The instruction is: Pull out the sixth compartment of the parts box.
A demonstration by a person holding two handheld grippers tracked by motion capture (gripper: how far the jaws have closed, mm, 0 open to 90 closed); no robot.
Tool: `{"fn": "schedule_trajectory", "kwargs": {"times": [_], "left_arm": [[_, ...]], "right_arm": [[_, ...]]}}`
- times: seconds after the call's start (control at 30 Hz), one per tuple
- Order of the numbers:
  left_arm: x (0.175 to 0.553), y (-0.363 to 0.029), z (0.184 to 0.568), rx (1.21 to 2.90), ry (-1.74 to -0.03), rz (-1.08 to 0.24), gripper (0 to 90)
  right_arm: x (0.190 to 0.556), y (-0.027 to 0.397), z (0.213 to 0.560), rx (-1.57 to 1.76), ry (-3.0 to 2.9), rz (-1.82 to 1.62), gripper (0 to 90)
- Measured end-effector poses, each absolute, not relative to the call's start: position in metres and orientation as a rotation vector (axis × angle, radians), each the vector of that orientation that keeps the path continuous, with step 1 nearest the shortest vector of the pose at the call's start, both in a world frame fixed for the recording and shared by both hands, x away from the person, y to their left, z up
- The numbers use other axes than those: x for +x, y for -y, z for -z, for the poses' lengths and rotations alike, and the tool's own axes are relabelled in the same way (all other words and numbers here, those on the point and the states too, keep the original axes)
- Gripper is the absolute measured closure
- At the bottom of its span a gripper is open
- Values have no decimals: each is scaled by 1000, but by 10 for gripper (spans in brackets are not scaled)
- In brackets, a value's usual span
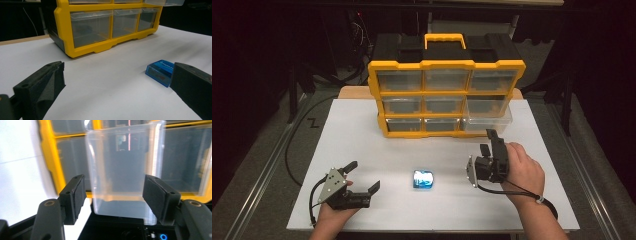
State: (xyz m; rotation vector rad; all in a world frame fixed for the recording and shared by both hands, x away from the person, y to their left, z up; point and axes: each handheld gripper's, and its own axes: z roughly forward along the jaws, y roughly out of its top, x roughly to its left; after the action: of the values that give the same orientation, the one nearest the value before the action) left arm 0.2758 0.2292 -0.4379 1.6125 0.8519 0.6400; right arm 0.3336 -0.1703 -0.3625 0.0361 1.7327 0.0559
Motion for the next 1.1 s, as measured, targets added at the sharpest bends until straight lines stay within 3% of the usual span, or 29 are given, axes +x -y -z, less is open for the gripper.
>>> {"fn": "schedule_trajectory", "kwargs": {"times": [0.83, 1.1], "left_arm": [[275, -233, 437, 1598, -861, -652, 3], [274, -233, 439, 1605, -868, -659, 3]], "right_arm": [[313, 172, 437, 11, -1860, -51, 223], [313, 180, 445, 23, -1875, -47, 173]]}}
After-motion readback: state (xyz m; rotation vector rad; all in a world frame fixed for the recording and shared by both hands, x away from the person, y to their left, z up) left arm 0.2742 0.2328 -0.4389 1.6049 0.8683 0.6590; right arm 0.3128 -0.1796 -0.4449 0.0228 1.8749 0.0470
